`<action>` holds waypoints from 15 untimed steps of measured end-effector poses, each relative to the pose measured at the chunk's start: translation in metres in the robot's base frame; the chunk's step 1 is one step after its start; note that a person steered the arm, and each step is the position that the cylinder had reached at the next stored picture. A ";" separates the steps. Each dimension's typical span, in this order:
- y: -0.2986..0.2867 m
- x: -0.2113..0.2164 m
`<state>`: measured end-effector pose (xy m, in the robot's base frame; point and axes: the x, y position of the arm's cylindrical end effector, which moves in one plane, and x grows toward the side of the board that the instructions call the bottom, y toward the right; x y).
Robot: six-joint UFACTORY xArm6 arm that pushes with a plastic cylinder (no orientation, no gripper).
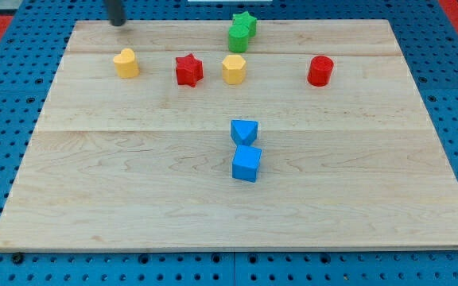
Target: Move the green star to the parallel right of the blue triangle
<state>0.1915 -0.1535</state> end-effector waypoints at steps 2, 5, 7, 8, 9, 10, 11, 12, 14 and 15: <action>0.129 0.001; 0.197 0.050; 0.201 0.002; 0.211 0.001; 0.250 0.001; 0.220 0.014; 0.207 0.031; 0.235 0.056; 0.266 0.045; 0.223 0.082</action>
<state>0.2730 0.0692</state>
